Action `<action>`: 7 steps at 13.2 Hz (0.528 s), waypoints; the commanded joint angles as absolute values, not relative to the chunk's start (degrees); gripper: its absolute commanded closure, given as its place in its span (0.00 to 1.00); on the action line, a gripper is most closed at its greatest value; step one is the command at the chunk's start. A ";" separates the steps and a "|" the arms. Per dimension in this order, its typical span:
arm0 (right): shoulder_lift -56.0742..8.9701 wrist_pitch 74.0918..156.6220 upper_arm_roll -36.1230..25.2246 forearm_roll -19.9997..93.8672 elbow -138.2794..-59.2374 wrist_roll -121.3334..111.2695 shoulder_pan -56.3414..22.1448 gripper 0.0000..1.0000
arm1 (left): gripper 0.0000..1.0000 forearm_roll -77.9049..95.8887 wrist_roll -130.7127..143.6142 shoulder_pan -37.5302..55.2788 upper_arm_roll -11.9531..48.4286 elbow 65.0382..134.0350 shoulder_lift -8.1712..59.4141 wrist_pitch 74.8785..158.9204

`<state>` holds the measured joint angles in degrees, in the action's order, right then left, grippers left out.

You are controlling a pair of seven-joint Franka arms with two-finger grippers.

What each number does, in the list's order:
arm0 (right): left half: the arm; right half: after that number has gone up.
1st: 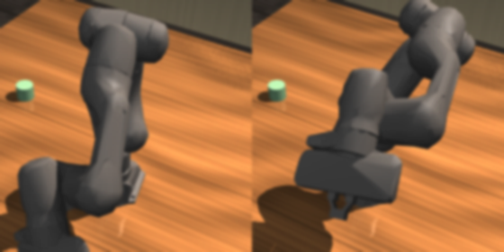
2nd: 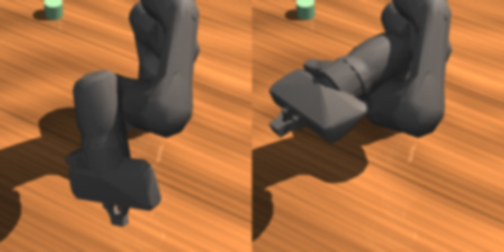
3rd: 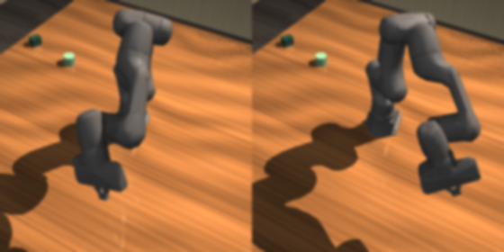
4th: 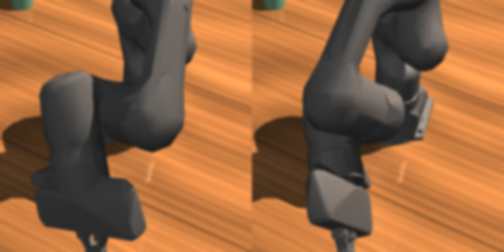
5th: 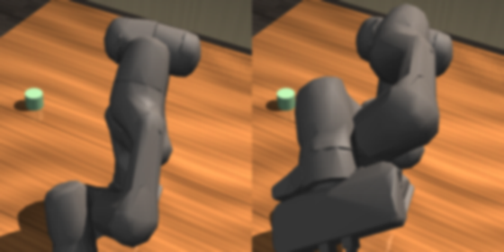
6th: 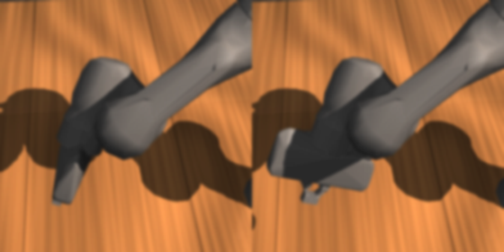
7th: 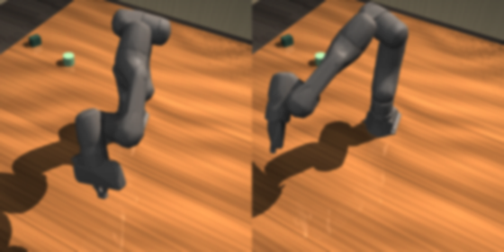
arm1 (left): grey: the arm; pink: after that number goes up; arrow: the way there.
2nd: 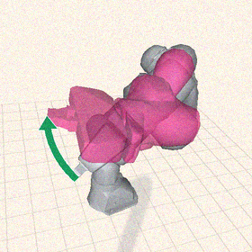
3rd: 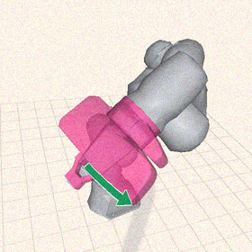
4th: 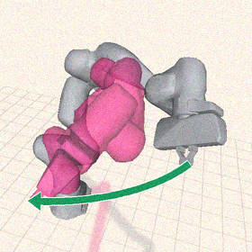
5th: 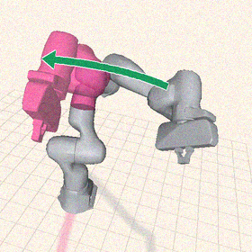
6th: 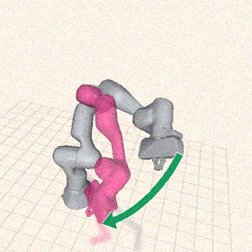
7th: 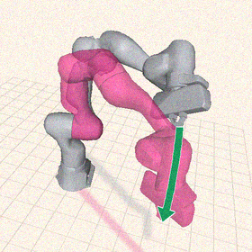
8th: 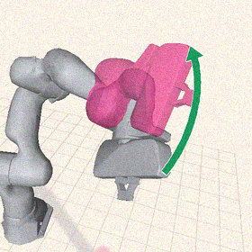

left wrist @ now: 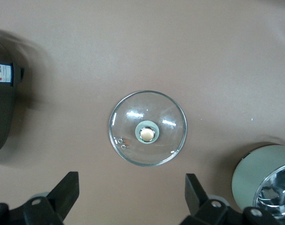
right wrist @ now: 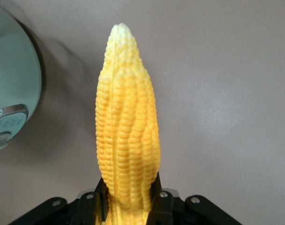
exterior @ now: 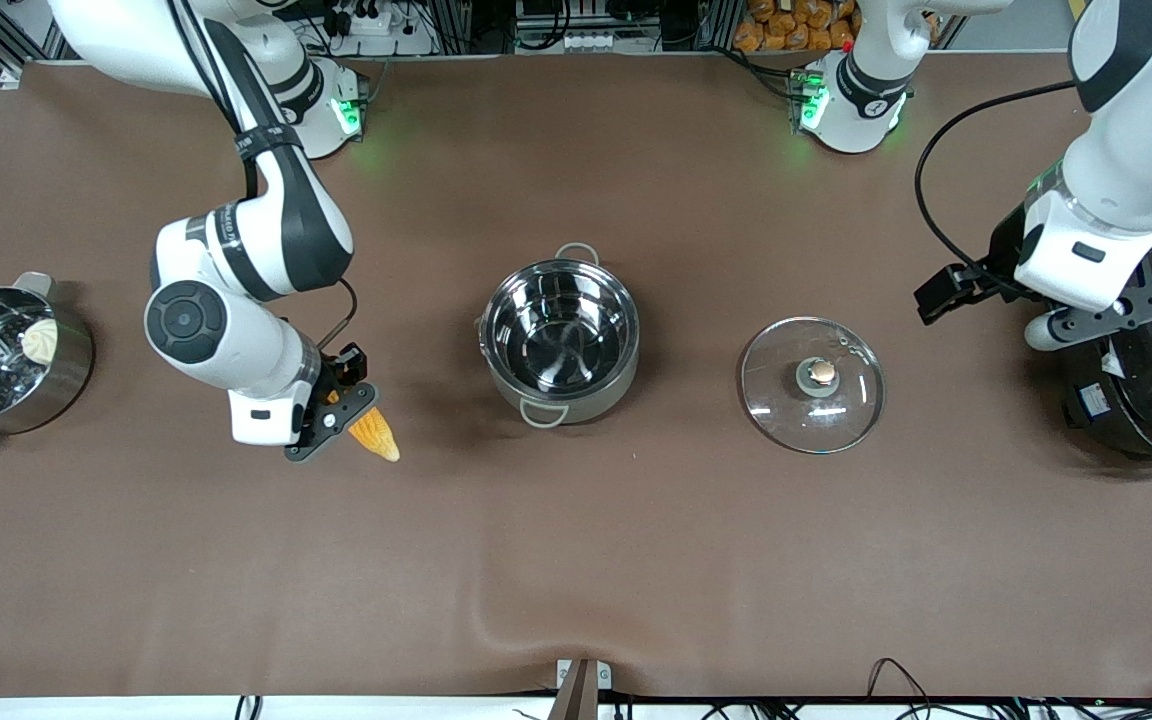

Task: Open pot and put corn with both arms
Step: 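Carry the yellow corn over the open pot with the right gripper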

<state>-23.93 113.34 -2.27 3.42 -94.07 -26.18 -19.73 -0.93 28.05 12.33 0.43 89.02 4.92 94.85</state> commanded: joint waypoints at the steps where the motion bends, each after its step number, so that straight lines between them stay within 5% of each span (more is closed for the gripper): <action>1: -22.59 112.94 -2.29 3.52 -94.92 -24.87 -22.75 1.00 | 0.00 -1.50 26.19 11.87 1.14 89.12 3.34 93.26; 7: -22.94 113.47 -2.29 3.25 -94.13 -14.07 -31.54 1.00 | 0.00 -1.23 22.16 11.69 0.88 89.12 1.67 91.85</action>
<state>-23.93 113.57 -1.86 3.41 -93.82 -16.36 -29.84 -0.93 24.41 12.31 0.62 89.00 3.14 93.38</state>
